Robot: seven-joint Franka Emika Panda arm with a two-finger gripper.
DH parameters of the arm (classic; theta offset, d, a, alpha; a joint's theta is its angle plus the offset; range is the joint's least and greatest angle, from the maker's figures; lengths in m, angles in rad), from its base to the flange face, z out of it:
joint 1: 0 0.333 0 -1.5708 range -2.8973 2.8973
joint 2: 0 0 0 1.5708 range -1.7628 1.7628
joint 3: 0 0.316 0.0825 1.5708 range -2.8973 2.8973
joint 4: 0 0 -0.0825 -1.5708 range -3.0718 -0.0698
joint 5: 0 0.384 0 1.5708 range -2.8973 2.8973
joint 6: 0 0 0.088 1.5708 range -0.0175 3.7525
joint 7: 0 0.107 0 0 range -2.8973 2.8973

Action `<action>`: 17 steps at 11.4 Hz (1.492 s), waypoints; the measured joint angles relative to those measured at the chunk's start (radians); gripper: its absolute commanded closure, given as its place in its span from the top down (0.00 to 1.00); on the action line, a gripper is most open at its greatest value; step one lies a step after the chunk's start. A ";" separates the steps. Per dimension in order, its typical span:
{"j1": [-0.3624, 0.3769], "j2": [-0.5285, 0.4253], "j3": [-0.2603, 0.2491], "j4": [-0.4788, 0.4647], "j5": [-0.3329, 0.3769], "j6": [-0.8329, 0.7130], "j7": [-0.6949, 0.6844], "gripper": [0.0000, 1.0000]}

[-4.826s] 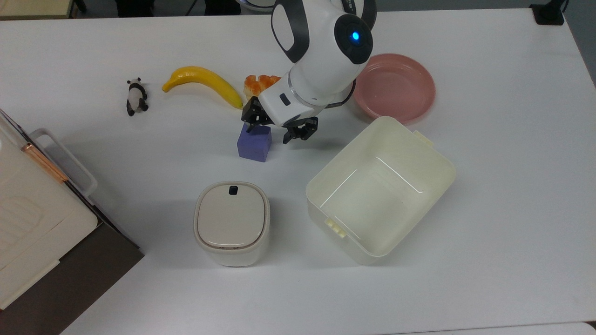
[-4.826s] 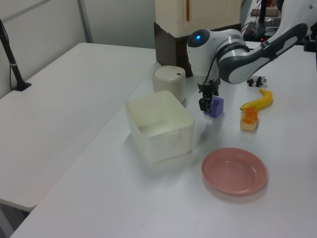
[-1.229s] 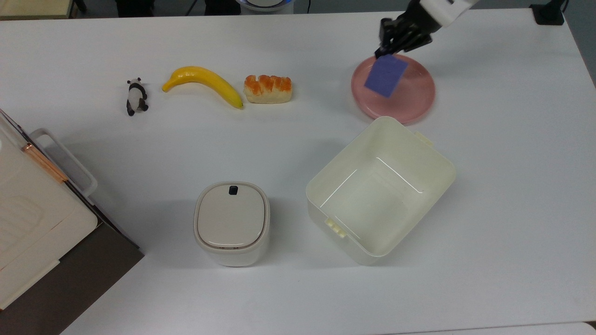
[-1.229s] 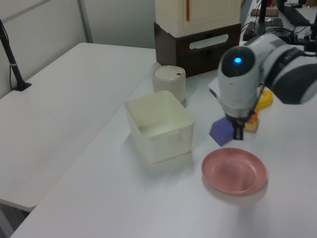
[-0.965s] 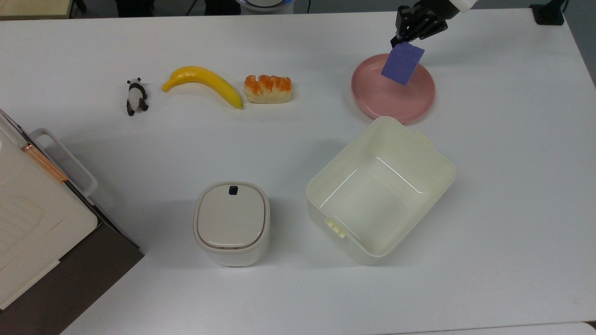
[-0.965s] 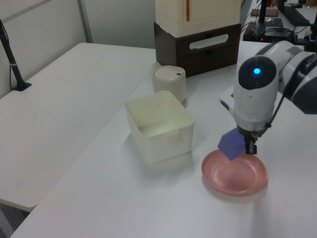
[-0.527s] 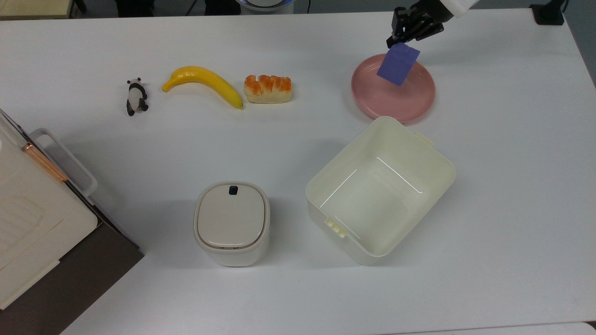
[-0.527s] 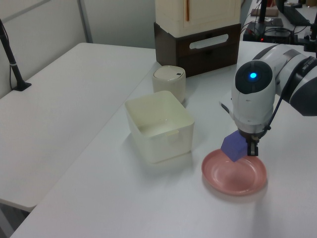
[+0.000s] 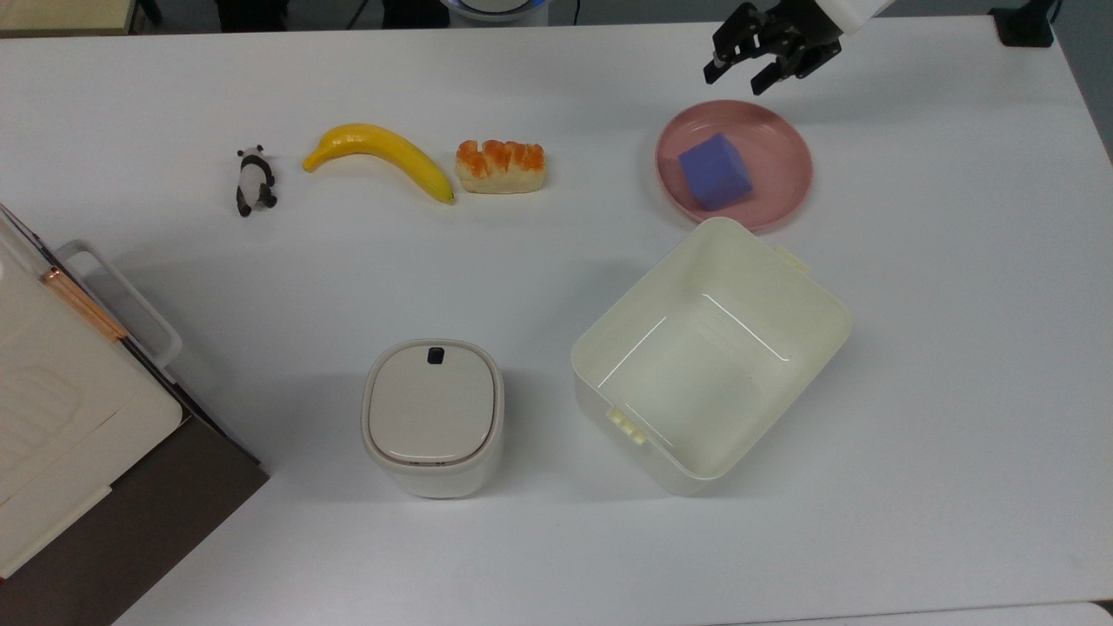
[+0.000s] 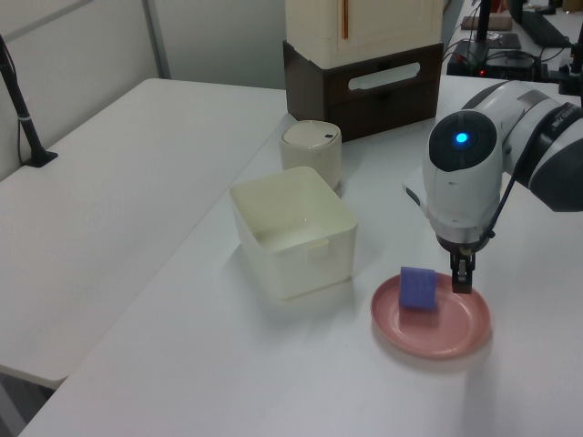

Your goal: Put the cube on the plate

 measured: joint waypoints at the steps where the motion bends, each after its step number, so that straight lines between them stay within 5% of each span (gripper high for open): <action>1: 0.000 0.000 0.000 0.000 0.000 0.000 0.000 0.79; 4: -0.010 -0.001 -0.001 0.001 0.000 0.000 0.005 1.00; 7: -0.140 -0.038 -0.008 0.031 0.000 -0.001 -0.004 1.00; 9: -0.252 -0.092 -0.059 0.086 0.115 -0.001 -0.151 1.00; 11: -0.278 -0.167 -0.228 0.173 0.279 -0.001 -0.347 1.00; 17: -0.279 -0.290 -0.679 0.316 0.500 -0.122 -0.916 1.00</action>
